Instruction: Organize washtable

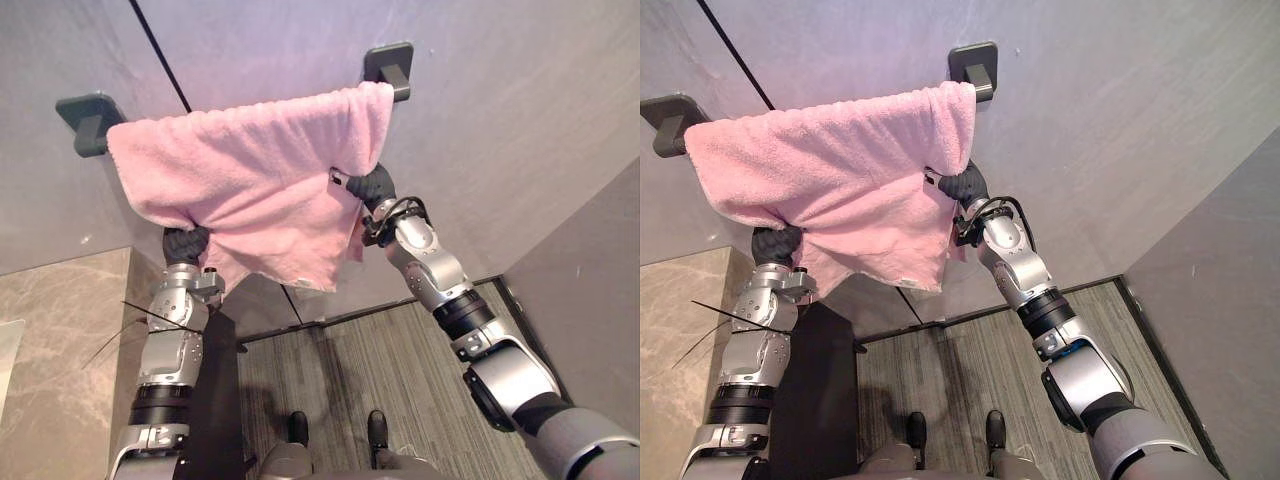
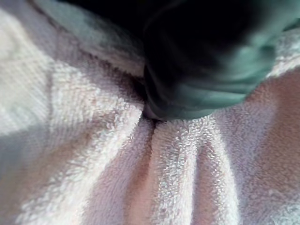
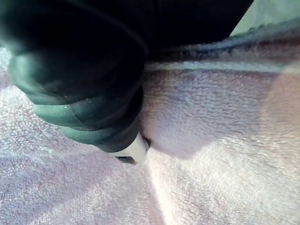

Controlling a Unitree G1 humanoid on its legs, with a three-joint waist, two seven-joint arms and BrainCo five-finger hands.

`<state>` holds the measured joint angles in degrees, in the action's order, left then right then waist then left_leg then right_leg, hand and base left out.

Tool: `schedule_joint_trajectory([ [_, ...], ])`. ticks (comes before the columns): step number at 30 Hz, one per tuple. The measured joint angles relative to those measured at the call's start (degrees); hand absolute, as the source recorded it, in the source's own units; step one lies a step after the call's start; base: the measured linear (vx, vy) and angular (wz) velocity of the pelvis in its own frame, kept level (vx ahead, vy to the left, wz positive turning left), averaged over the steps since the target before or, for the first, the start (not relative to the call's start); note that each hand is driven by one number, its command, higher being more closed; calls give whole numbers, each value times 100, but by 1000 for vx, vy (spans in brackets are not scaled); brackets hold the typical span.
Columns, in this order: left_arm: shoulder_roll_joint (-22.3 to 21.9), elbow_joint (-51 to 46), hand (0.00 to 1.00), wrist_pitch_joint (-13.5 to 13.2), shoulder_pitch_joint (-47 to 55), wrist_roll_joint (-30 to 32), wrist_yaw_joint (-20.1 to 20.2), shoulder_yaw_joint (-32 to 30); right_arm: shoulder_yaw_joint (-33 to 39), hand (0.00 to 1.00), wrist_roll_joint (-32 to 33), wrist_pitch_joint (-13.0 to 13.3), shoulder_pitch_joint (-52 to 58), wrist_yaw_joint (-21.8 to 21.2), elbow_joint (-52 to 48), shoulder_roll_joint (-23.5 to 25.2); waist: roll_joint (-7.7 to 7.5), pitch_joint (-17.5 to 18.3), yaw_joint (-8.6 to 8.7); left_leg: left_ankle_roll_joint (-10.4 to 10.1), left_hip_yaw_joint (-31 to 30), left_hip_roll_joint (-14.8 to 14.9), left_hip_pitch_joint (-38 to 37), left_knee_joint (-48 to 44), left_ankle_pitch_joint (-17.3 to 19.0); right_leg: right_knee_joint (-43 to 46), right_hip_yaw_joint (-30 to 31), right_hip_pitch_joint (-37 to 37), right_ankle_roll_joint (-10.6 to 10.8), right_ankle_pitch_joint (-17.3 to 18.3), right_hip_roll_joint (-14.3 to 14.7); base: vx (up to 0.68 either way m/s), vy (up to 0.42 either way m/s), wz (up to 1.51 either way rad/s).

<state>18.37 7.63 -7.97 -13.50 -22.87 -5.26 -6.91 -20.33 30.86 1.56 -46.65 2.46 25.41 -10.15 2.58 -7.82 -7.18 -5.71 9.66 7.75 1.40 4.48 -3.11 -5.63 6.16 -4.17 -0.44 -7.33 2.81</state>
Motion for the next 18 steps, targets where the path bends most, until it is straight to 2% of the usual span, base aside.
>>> schedule_joint_trajectory([
  [9, -243, 154, 100, 4, 129, -2, -7, -58, -14, 100, -6, 8, 221, -5, -214, -2, 2, 1, -4, 1, -112, -3, -1, -3, -1, 0, -111, 51, 1, 1, -9, -3, 18, 5],
  [16, -253, 154, 100, 5, 162, -1, -7, -156, -41, 100, -7, 4, 254, -15, -214, -2, 1, 2, -6, 14, -152, -4, -22, -4, -13, 0, -146, 91, 1, 2, -12, -9, 15, 3],
  [17, -253, 154, 0, 5, 162, -1, -7, -165, -44, 100, -6, 4, 265, -16, -214, -2, 2, 3, -4, 15, -154, -4, -26, -4, -14, 0, -149, 96, 1, 2, -12, 0, 0, 0],
  [18, -253, 154, 0, 6, 168, -2, -7, -176, -41, 0, -6, 4, 273, -14, -214, -4, 3, 4, -1, 15, -156, -4, -29, -4, -14, 0, -151, 98, 1, 1, -12, -3, 31, 0],
])
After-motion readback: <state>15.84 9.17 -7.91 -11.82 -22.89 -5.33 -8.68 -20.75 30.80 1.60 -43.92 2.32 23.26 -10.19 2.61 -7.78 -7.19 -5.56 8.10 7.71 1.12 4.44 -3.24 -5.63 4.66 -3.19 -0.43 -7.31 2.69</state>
